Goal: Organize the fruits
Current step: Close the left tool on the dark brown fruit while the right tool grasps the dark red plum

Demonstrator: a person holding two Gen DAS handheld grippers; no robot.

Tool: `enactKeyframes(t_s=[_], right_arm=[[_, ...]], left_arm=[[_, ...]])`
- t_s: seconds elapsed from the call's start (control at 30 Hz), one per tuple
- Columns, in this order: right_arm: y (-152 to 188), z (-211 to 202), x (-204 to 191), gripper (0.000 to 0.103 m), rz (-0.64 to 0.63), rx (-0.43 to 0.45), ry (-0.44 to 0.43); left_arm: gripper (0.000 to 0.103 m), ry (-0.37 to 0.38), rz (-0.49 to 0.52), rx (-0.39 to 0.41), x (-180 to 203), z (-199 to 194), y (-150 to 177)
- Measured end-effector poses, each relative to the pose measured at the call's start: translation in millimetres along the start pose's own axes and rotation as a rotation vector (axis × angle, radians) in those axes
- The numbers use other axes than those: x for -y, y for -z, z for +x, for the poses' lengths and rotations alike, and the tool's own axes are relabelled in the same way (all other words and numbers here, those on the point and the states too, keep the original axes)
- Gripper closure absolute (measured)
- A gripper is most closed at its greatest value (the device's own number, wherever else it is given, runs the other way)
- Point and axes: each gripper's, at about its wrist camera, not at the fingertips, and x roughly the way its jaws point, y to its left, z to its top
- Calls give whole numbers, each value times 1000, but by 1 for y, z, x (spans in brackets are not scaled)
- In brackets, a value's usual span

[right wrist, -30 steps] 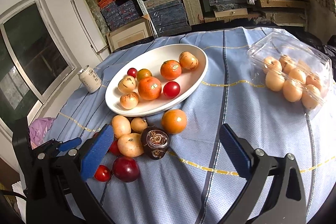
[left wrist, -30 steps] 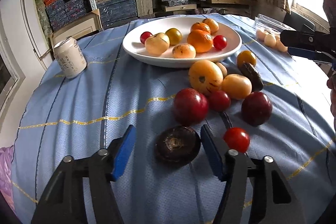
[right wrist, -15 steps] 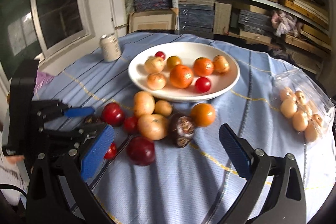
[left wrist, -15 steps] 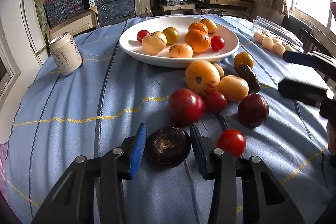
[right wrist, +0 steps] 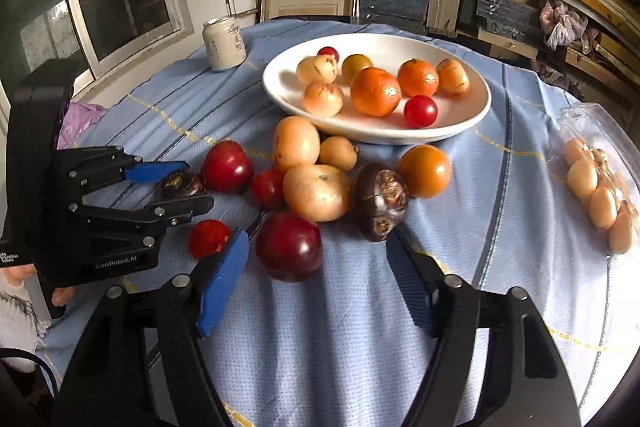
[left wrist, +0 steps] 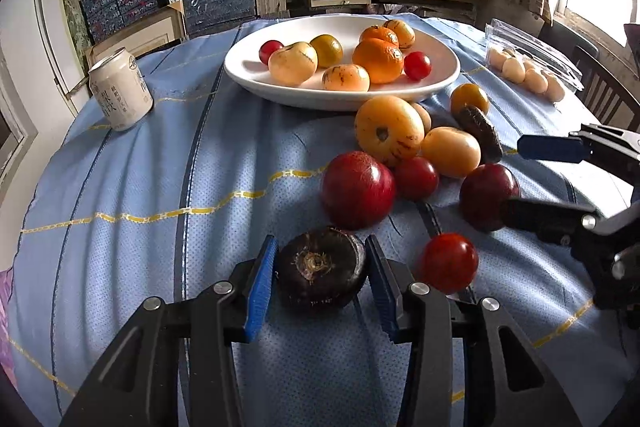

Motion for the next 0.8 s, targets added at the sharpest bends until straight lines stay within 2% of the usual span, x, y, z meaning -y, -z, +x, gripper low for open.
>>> enactKeyframes(t_s=[0.1,0.2,0.3,0.37,0.43,0.5,0.67,0.8], right_arm=[[2,5,-4,34,-12,-11,7],[3,11,-7,47,-18,-19,18],[4,14,-9,51,-20,-19,17],[4,18,-11,55,-26,-31,14],[4,18,-11,60,-25,-32,10],[4,18,-11,65,-22,-28,-1],[4,18,-12,66,-20,-28,-3],[4,18,-11,66,-19,-28,-4]], left_arm=[[58,2,-2,-2,0,1,0],[55,7,-16,-6,-2,1,-1],[47,-5,-35,-12,-5,2,-1],[37,-16,-51,-19,-8,4,-2],[33,-17,-71,-25,-12,5,-2],[33,-27,-65,-23,-11,4,-1],[34,-7,-83,-23,-14,3,-1],[35,-4,-60,-19,-9,2,-1]])
